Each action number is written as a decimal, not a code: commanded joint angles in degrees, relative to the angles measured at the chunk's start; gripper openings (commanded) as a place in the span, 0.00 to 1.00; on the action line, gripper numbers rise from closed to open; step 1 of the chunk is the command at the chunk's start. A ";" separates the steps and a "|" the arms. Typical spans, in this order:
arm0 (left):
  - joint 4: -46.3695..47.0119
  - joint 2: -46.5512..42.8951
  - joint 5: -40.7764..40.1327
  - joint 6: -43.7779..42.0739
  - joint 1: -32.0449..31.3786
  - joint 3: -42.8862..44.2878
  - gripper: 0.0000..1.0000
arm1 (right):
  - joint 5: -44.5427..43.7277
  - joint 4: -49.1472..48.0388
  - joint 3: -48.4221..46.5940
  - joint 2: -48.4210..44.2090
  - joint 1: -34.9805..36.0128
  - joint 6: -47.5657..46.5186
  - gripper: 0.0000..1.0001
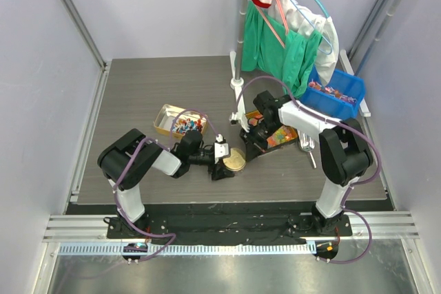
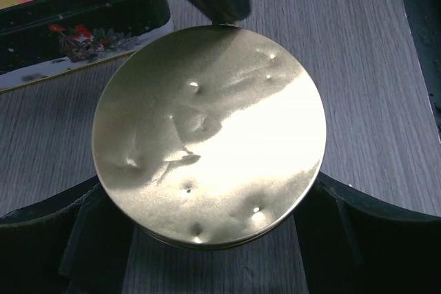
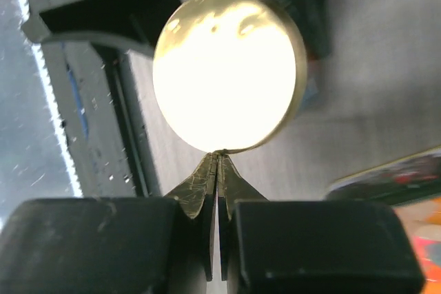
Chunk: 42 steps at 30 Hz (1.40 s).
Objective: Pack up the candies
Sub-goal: Screw the bottle lid onto the packing bottle.
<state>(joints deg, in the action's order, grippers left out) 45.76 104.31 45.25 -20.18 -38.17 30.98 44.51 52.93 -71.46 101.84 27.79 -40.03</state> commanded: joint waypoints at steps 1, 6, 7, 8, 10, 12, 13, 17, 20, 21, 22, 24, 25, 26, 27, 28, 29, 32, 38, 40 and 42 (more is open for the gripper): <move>-1.81 0.89 -3.95 -0.56 0.56 0.83 0.51 | 1.28 4.90 1.50 -1.65 1.30 -1.72 0.07; -1.81 0.89 -3.86 -0.56 0.56 1.01 0.50 | -1.09 1.31 -0.07 -4.19 1.30 0.74 0.14; -1.81 0.98 -3.86 -0.64 0.64 0.92 0.51 | -1.53 0.61 -0.60 -5.07 1.21 1.18 0.15; -1.81 0.98 -3.86 -0.65 0.56 0.92 0.50 | -2.23 -0.71 -1.22 -5.25 1.21 2.31 0.17; -1.90 0.98 -3.95 -0.47 0.64 1.01 0.50 | -2.59 -1.94 -3.50 -5.43 1.21 3.38 0.22; -1.90 0.98 -3.86 -0.56 0.64 1.01 0.50 | -3.02 -3.96 -5.26 -5.16 1.30 5.74 0.29; -1.90 0.89 -3.86 -0.56 0.56 1.01 0.51 | -3.03 -5.28 -5.79 -4.99 1.30 6.19 0.31; -1.90 0.98 -3.86 -0.64 0.56 1.10 0.51 | -2.94 -7.48 -7.90 -2.88 1.47 8.04 0.44; -1.99 0.98 -3.86 -0.56 0.56 1.01 0.50 | -2.50 -8.62 -9.22 -0.42 1.56 8.92 0.48; -1.99 0.98 -3.86 -0.56 0.64 1.18 0.50 | -2.41 -8.89 -10.01 0.71 1.74 9.09 0.49; -2.07 0.98 -3.86 -0.64 0.56 1.10 0.50 | -2.33 -9.85 -10.27 1.25 1.83 9.88 0.49; -2.25 1.07 -3.86 -0.56 0.56 1.19 0.51 | -1.89 -10.47 -11.06 2.30 2.09 10.32 0.50; -2.25 1.07 -3.86 -0.56 0.64 1.19 0.50 | -1.62 -10.91 -11.33 3.27 2.18 10.41 0.50; -2.25 0.98 -3.95 -0.56 0.56 1.19 0.50 | -1.53 -11.09 -11.59 3.88 2.53 10.76 0.50; -2.25 0.98 -3.95 -0.56 0.56 1.19 0.51 | -1.36 -11.09 -11.94 4.33 2.62 10.68 0.50; -2.34 1.07 -3.95 -0.64 0.64 1.19 0.50 | -1.27 -11.09 -12.21 5.29 2.71 10.76 0.50; -2.34 1.07 -3.95 -0.65 0.64 1.27 0.50 | -1.27 -11.18 -12.38 5.56 2.88 10.85 0.50; -2.51 1.07 -4.03 -0.56 0.64 1.36 0.50 | -1.09 -11.09 -12.47 6.18 3.23 10.85 0.50; -2.52 1.07 -4.03 -0.56 0.64 1.27 0.51 | -1.44 -10.83 -11.51 6.44 3.59 10.50 0.46; -2.60 1.07 -4.03 -0.65 0.64 1.36 0.51 | -1.53 -10.39 -11.33 6.35 3.58 10.33 0.45; -2.60 0.98 -4.03 -0.56 0.64 1.36 0.50 | -1.45 -9.78 -11.24 6.52 3.59 9.80 0.45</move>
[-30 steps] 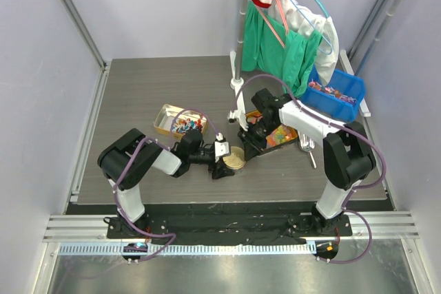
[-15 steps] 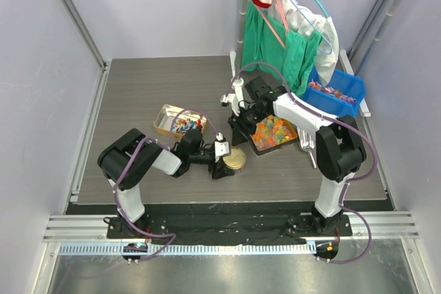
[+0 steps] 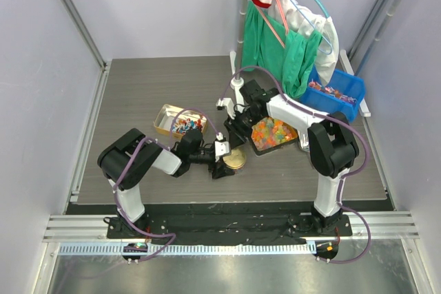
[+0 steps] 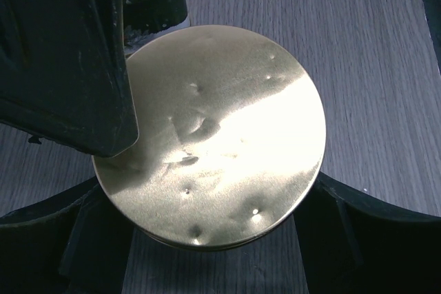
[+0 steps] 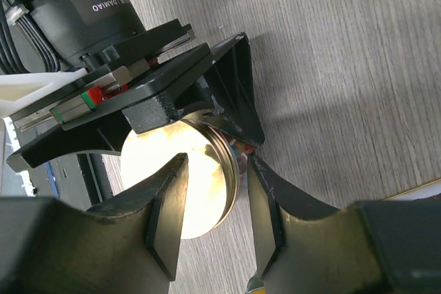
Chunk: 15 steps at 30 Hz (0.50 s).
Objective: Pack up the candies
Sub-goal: Screw the bottle lid onto the packing bottle.
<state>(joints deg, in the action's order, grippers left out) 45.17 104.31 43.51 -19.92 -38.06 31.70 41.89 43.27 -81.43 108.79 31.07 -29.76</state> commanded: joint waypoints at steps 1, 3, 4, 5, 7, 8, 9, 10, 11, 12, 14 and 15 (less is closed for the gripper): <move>-2.01 0.98 -2.37 -0.91 0.53 0.64 0.51 | 1.09 0.58 -1.36 -0.25 0.22 -1.00 0.45; -1.93 0.98 -2.37 -0.91 0.53 0.64 0.50 | 1.18 1.64 -1.28 0.28 0.22 -1.79 0.45; -2.01 0.98 -2.29 -0.73 0.53 0.64 0.50 | 1.09 1.99 -1.19 0.28 0.31 -1.97 0.43; -1.93 0.98 -2.29 -0.99 0.53 0.64 0.51 | 1.26 2.17 -0.93 0.28 0.31 -2.23 0.41; -1.93 1.07 -2.29 -0.82 0.62 0.64 0.51 | 1.18 2.35 -0.58 -0.16 0.31 -2.50 0.37; -2.10 0.98 -2.29 -0.91 0.62 0.64 0.51 | 1.09 2.52 -0.23 -0.33 0.31 -2.76 0.36; -2.10 0.98 -2.29 -0.91 0.62 0.73 0.51 | 1.00 3.05 -0.14 -0.51 0.31 -3.11 0.34; -2.10 0.98 -2.29 -0.91 0.54 0.64 0.51 | 0.91 3.14 -0.05 -0.86 0.22 -3.20 0.30; -2.10 0.98 -2.29 -0.99 0.62 0.73 0.50 | 0.91 3.14 0.39 -0.95 0.31 -3.29 0.28; -2.01 0.98 -2.37 -0.82 0.62 0.64 0.51 | 0.91 3.40 0.65 -1.21 0.13 -3.46 0.27; -2.10 0.98 -2.29 -0.91 0.62 0.64 0.51 | 0.83 3.84 1.27 -2.00 0.22 -3.81 0.22; -2.19 0.98 -2.29 -0.82 0.62 0.81 0.50 | 0.65 3.93 1.45 -2.09 0.22 -3.82 0.20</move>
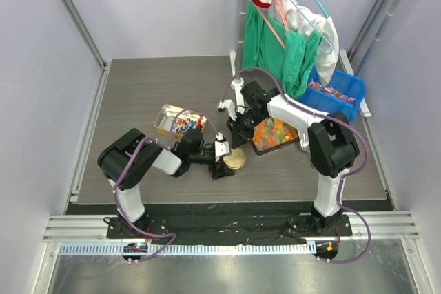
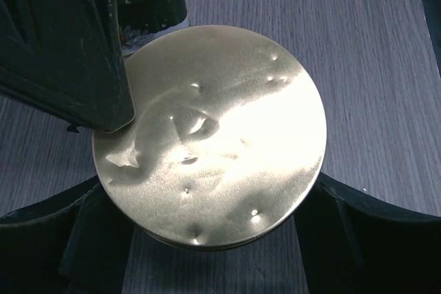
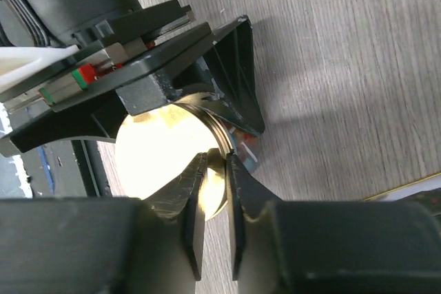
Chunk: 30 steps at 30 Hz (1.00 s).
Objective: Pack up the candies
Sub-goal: Screw the bottle lid onto the packing bottle.
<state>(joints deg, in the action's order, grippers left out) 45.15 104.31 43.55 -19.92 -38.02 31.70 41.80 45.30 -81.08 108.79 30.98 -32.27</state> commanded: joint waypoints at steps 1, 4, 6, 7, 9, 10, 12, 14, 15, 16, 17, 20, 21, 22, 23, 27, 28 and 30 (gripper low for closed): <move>-2.08 0.98 -2.33 -0.91 0.58 0.73 0.51 | 0.65 2.07 1.27 -2.62 0.31 -1.48 0.17; -2.25 0.98 -2.33 -0.73 0.58 0.73 0.51 | -0.05 2.87 1.97 -3.15 0.39 -2.09 0.12; -2.25 0.98 -2.33 -0.73 0.58 0.82 0.51 | -0.49 3.39 2.94 -3.67 0.39 -2.53 0.10; -2.25 0.98 -2.33 -0.73 0.58 0.73 0.50 | -0.58 3.57 3.38 -3.85 0.39 -2.79 0.09; -2.17 0.98 -2.33 -0.73 0.58 0.73 0.50 | -0.67 3.92 4.43 -4.29 0.31 -3.23 0.08; -2.25 0.98 -2.42 -0.73 0.58 0.73 0.50 | -0.76 4.01 5.22 -4.46 0.31 -3.32 0.07; -2.17 0.98 -2.33 -0.73 0.58 0.73 0.51 | -0.58 4.36 6.02 -4.91 0.39 -3.67 0.07; -2.17 0.98 -2.33 -0.82 0.58 0.73 0.50 | -0.49 5.15 6.63 -4.91 0.39 -4.11 0.07; -2.25 0.98 -2.33 -0.82 0.58 0.82 0.51 | -0.49 6.02 6.72 -4.65 0.39 -4.46 0.07; -2.34 0.98 -2.33 -0.73 0.58 0.82 0.50 | -0.49 6.38 6.90 -4.64 0.31 -4.99 0.07; -2.34 0.98 -2.33 -0.82 0.58 0.82 0.51 | -0.49 6.64 7.16 -4.56 0.39 -5.25 0.07; -2.26 0.98 -2.42 -0.73 0.58 0.82 0.51 | -0.76 6.73 7.60 -4.73 0.39 -5.43 0.07; -2.34 1.07 -2.42 -0.73 0.58 0.82 0.51 | -0.76 6.82 7.69 -4.90 0.31 -5.52 0.07; -2.34 0.98 -2.42 -0.73 0.58 0.82 0.50 | -0.67 6.91 8.04 -4.91 0.31 -5.52 0.07; -2.34 0.98 -2.42 -0.73 0.58 0.73 0.51 | -0.76 6.91 8.30 -4.99 0.39 -5.70 0.07; -2.34 0.98 -2.42 -0.64 0.58 0.90 0.51 | -0.58 7.17 9.36 -5.52 0.31 -6.05 0.07; -2.26 0.98 -2.42 -0.73 0.67 0.82 0.50 | -0.49 7.35 9.45 -5.61 0.31 -6.14 0.07; -2.43 0.98 -2.42 -0.64 0.58 0.82 0.51 | -0.32 7.87 9.54 -5.96 0.39 -6.49 0.06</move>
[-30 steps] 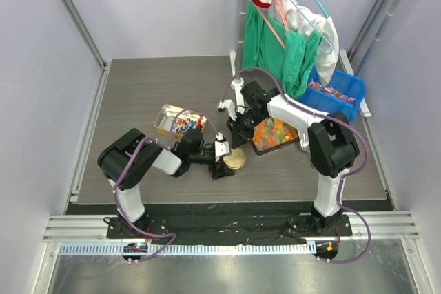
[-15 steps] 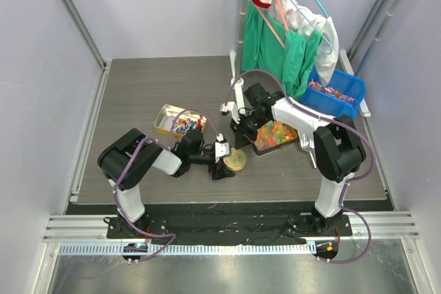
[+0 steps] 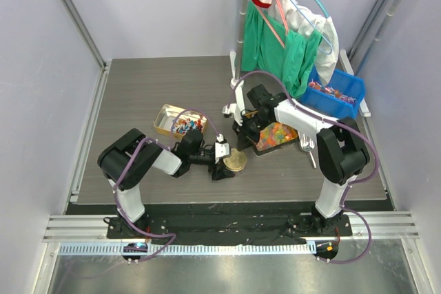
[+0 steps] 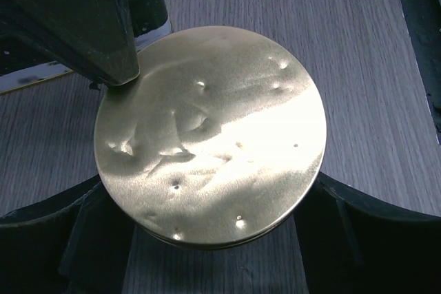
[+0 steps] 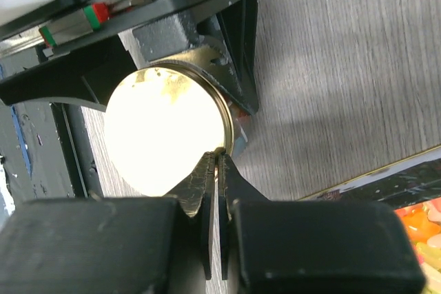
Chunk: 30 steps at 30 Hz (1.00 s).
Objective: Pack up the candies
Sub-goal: Screw the bottle lid onto the packing bottle.
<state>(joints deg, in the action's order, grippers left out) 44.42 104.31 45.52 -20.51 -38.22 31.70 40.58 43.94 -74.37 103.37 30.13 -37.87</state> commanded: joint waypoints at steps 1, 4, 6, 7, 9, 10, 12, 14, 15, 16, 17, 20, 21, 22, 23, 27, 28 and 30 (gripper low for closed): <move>-1.71 1.07 -4.38 -0.05 0.78 0.99 0.51 | 0.99 9.58 2.91 -0.63 1.25 -0.98 0.06; -1.71 1.07 -4.47 -0.14 0.78 0.90 0.51 | 1.52 10.28 3.35 -1.15 1.25 -1.42 0.05; -1.62 1.07 -4.47 -0.05 0.78 0.99 0.51 | 1.44 10.37 3.88 -1.42 1.33 -1.68 0.05; -1.80 1.07 -4.47 -0.05 0.78 0.99 0.50 | 1.26 10.46 4.31 -1.51 1.60 -1.77 0.05; -1.71 1.07 -4.47 -0.14 0.86 1.08 0.50 | 1.00 10.46 5.11 -1.77 1.60 -2.03 0.04; -1.88 1.07 -4.47 0.03 0.78 1.08 0.50 | 0.99 10.55 5.28 -1.86 1.77 -2.04 0.04; -1.88 1.16 -4.56 -0.05 0.78 1.08 0.50 | 0.99 10.55 5.64 -1.95 1.77 -2.12 0.04; -1.89 1.16 -4.56 0.03 0.78 1.08 0.50 | 1.35 10.55 5.99 -1.95 2.04 -2.21 0.04; -1.89 1.16 -4.65 0.03 0.78 1.17 0.50 | 1.52 10.55 6.16 -2.03 2.21 -2.21 0.03; -1.97 1.16 -4.56 -0.05 0.78 1.08 0.50 | 1.44 10.64 6.34 -2.03 2.30 -2.30 0.03; -1.97 1.16 -4.73 -0.05 0.78 1.17 0.50 | 1.35 10.55 6.43 -2.03 2.65 -2.30 0.03; -1.97 1.16 -4.56 0.03 0.78 1.08 0.51 | 0.91 10.55 6.25 -2.12 3.18 -2.30 0.01; -2.06 1.16 -4.56 -0.05 0.78 1.08 0.50 | 0.99 10.55 6.25 -2.21 3.44 -2.21 0.01; -2.06 1.24 -4.56 -0.05 0.78 1.17 0.51 | 0.91 10.55 6.25 -2.21 3.71 -2.30 0.01; -1.97 1.16 -4.56 0.03 0.78 1.17 0.51 | 0.99 10.55 6.34 -2.21 3.80 -2.30 0.01; -2.06 1.16 -4.65 0.03 0.78 1.17 0.50 | 0.64 10.72 6.52 -2.30 4.67 -2.30 0.01; -2.06 1.16 -4.65 0.03 0.78 1.17 0.51 | 0.47 10.81 6.52 -2.39 4.67 -2.30 0.01; -2.06 1.16 -4.65 0.03 0.78 1.17 0.50 | -0.06 10.81 6.25 -2.82 4.76 -2.30 0.02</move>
<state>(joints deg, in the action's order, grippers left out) 43.99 104.33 44.91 -21.21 -38.02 32.08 40.66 53.76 -67.88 101.45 34.17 -39.31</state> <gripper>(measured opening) 0.825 0.017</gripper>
